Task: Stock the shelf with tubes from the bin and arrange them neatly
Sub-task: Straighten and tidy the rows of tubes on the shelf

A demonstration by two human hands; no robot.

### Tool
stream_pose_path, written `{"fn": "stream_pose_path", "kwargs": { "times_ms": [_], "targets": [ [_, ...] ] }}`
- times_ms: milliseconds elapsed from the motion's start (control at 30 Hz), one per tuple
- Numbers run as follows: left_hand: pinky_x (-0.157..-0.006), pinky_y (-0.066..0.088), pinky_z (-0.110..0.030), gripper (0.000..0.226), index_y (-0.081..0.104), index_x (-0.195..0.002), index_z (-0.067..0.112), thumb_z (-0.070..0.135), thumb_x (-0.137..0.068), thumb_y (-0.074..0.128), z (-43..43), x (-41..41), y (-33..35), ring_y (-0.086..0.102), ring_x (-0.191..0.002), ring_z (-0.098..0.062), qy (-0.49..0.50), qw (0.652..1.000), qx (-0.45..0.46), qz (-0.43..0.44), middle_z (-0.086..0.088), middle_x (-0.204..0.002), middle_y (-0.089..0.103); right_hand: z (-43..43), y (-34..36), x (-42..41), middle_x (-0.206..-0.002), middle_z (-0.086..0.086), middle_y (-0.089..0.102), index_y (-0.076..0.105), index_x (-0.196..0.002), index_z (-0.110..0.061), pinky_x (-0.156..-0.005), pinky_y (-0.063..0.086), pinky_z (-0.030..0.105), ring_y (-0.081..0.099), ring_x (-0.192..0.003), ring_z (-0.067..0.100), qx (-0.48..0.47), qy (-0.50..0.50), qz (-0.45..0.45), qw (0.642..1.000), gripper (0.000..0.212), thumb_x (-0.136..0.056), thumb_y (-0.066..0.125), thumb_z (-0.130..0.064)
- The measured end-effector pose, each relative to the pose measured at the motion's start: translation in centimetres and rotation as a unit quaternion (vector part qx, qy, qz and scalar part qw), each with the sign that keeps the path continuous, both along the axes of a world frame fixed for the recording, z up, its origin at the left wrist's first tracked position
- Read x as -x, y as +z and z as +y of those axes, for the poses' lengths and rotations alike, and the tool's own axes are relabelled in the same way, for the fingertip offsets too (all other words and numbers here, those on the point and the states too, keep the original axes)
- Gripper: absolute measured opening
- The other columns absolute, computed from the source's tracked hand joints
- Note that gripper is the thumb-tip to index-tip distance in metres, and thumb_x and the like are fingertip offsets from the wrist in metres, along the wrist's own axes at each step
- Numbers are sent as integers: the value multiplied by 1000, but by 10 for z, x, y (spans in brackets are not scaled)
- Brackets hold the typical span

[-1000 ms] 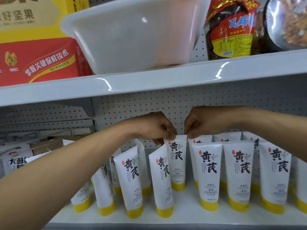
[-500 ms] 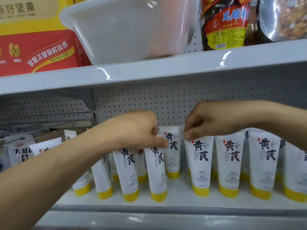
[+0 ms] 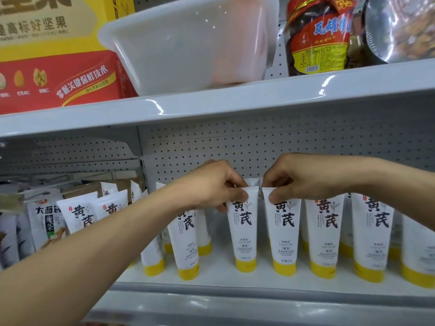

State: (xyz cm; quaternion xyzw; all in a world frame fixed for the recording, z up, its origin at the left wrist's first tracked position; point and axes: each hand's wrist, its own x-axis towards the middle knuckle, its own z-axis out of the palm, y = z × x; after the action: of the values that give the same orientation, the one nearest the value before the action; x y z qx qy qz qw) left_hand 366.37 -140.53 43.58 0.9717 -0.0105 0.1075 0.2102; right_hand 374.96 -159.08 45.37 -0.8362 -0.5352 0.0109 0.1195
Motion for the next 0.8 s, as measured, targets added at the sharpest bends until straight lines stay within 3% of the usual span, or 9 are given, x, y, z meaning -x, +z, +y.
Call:
{"fn": "stream_pose_path", "kwargs": {
  "times_ms": [267, 400, 600, 733, 800],
  "targets": [
    [-75, 61, -32, 14, 76, -100, 19, 20, -91, 65, 2, 0, 0, 73, -79, -14, -27, 999, 32, 5, 3, -89, 77, 0, -1, -1, -84, -10, 74, 71, -89, -28, -77, 57, 42, 69, -80, 14, -5, 5, 8, 1000, 7, -89, 64, -28],
    [-75, 61, -31, 14, 75, -102, 19, 20, -91, 66, 1, 0, 1, 73, -80, -11, -39, 999, 34, 11, 3, -90, 77, 0, 0, 1, -83, -14, 74, 71, -85, -28, -70, 56, 32, 68, -75, 6, -1, -7, 11, 1000, 9, -90, 64, -27],
    [-77, 61, -33, 14, 75, -101, 18, 18, -91, 65, 1, -2, 2, 73, -81, -13, -46, 998, 38, 16, 1, -91, 77, 2, 0, 0, -86, -14, 75, 72, -90, -26, -83, 57, 41, 70, -81, 5, 6, -10, 5, 1000, 8, -90, 64, -27],
    [-78, 61, -36, 14, 74, -102, 23, 24, -90, 67, 1, -2, 4, 73, -83, -16, -43, 998, 15, 33, 4, -92, 76, 2, 1, -1, -84, -16, 74, 71, -90, -28, -83, 56, 41, 69, -80, 5, 11, -13, 0, 1000, 8, -90, 64, -31],
    [-78, 60, -33, 21, 71, -109, 27, 32, -89, 66, 6, 2, 15, 71, -88, -14, -38, 999, -10, 23, 8, -100, 74, 2, 2, -2, -86, -18, 73, 71, -91, -30, -82, 56, 34, 68, -81, 0, 0, -5, -1, 1000, 9, -90, 63, -34]
  ]
}}
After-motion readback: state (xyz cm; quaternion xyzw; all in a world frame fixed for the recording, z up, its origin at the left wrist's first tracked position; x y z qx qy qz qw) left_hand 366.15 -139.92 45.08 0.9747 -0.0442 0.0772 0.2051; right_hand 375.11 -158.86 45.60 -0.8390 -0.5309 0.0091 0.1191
